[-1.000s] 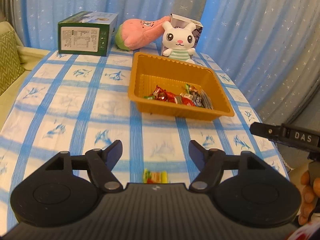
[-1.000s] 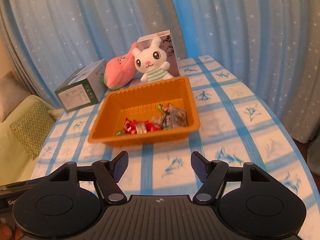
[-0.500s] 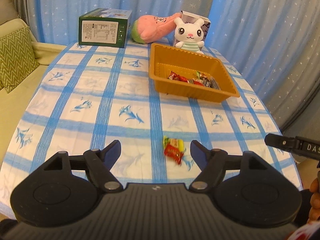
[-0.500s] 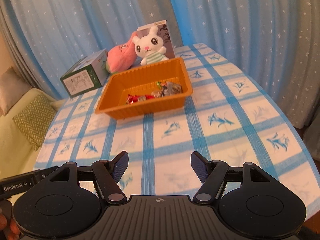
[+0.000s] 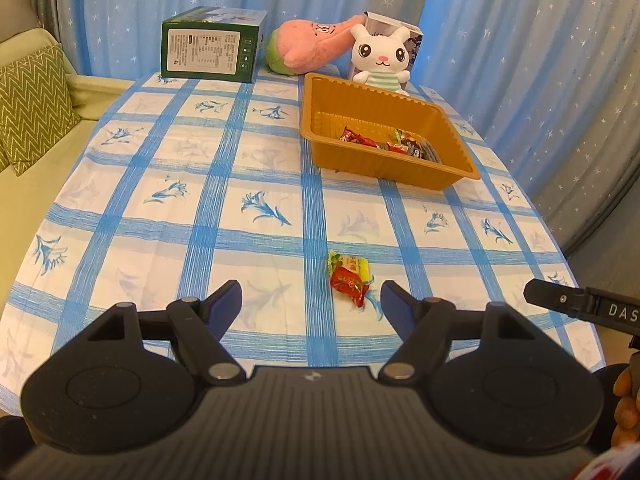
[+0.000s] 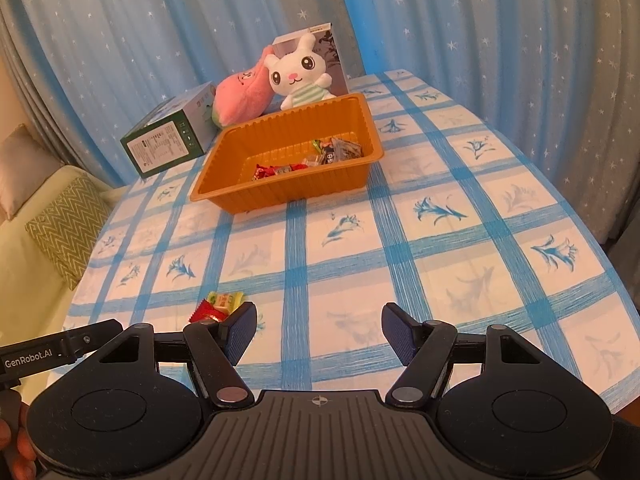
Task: Organize snacks
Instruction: 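Withdraw both tools toward the red-and-yellow candy left on the table, then grasp the red candy with the left gripper while the right gripper grasps the yellow candy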
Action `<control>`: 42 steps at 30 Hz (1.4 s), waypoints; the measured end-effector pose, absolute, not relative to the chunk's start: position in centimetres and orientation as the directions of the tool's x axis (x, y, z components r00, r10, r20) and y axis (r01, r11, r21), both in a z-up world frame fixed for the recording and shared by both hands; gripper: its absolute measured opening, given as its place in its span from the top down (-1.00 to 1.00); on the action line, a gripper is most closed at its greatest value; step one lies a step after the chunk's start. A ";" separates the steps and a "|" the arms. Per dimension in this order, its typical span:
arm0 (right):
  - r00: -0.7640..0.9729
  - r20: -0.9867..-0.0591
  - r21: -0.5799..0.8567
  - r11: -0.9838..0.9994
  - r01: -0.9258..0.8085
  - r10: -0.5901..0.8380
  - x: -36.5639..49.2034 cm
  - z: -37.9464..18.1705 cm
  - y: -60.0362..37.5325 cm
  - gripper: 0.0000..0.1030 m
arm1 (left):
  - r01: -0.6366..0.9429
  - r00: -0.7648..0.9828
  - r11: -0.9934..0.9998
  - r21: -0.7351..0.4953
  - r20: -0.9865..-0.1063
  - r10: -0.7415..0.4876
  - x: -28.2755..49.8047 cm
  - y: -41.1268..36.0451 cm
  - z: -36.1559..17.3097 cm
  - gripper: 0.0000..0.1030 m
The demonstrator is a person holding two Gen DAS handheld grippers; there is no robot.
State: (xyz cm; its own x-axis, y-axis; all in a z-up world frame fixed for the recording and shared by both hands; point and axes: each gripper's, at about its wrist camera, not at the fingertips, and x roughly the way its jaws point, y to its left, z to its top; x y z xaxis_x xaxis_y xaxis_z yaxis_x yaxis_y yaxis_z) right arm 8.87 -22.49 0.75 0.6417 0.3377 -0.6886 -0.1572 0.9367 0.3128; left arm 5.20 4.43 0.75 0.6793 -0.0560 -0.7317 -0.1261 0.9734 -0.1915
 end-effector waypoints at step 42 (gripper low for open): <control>0.576 -0.760 0.266 0.953 -0.147 0.301 14.3 -6.3 -21.8 -0.34 | -0.113 0.628 0.941 -0.319 -0.757 -0.181 12.8 1.8 -8.1 0.60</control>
State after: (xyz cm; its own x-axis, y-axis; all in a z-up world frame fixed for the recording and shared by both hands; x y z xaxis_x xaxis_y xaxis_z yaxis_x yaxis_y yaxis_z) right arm 14.26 -21.84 -6.28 0.5756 0.3012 -0.7602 -0.1466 0.9526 0.2664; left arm 12.82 1.79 -8.10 0.6280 -0.1810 -0.7568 -0.1132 0.9410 -0.3190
